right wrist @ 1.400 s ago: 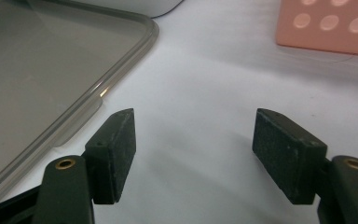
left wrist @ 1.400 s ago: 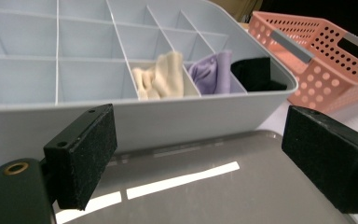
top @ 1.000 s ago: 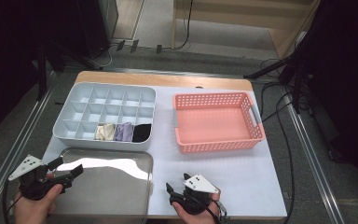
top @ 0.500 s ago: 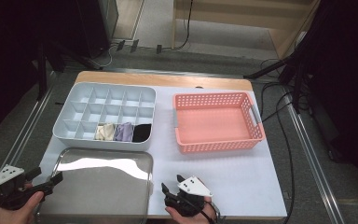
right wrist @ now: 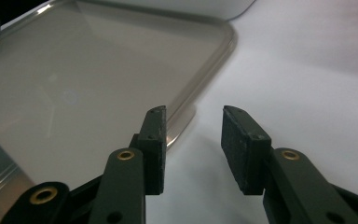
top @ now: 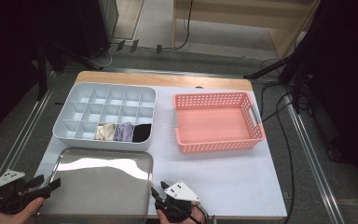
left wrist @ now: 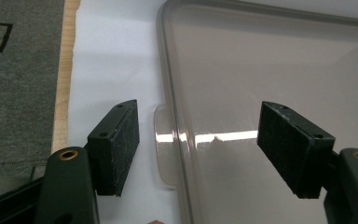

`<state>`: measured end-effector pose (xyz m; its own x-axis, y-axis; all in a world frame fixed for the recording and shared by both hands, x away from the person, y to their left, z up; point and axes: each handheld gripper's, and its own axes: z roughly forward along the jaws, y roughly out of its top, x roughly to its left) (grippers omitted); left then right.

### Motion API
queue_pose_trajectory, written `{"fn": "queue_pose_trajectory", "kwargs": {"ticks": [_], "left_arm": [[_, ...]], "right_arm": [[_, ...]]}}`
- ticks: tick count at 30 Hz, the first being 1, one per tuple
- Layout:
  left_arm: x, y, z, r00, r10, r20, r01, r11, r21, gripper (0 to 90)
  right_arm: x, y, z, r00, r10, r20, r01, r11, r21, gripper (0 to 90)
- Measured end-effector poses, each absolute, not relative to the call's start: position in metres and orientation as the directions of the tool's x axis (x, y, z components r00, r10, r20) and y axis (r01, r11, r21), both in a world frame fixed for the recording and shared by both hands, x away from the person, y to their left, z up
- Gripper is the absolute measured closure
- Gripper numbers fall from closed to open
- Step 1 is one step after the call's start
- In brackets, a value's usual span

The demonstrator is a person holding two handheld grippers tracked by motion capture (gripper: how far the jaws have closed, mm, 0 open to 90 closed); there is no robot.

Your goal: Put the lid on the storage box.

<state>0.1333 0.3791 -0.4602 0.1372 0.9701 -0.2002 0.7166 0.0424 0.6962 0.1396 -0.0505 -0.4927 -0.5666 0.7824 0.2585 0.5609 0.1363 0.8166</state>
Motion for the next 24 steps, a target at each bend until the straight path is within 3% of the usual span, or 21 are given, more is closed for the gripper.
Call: {"fn": "queue_pose_trajectory", "kwargs": {"ticks": [18,24], "left_arm": [[0.125,0.378,-0.461,0.186,0.961,-0.205,0.719,0.009,0.695,35.1],[0.125,0.378,-0.460,0.179,0.961,-0.209,0.722,0.016,0.692,35.8]], "right_arm": [[0.138,-0.038,-0.497,-0.442,0.812,0.381,0.646,-0.006,0.763,67.9],[0.140,-0.036,-0.497,-0.445,0.760,0.473,0.691,-0.044,0.721,60.7]]}}
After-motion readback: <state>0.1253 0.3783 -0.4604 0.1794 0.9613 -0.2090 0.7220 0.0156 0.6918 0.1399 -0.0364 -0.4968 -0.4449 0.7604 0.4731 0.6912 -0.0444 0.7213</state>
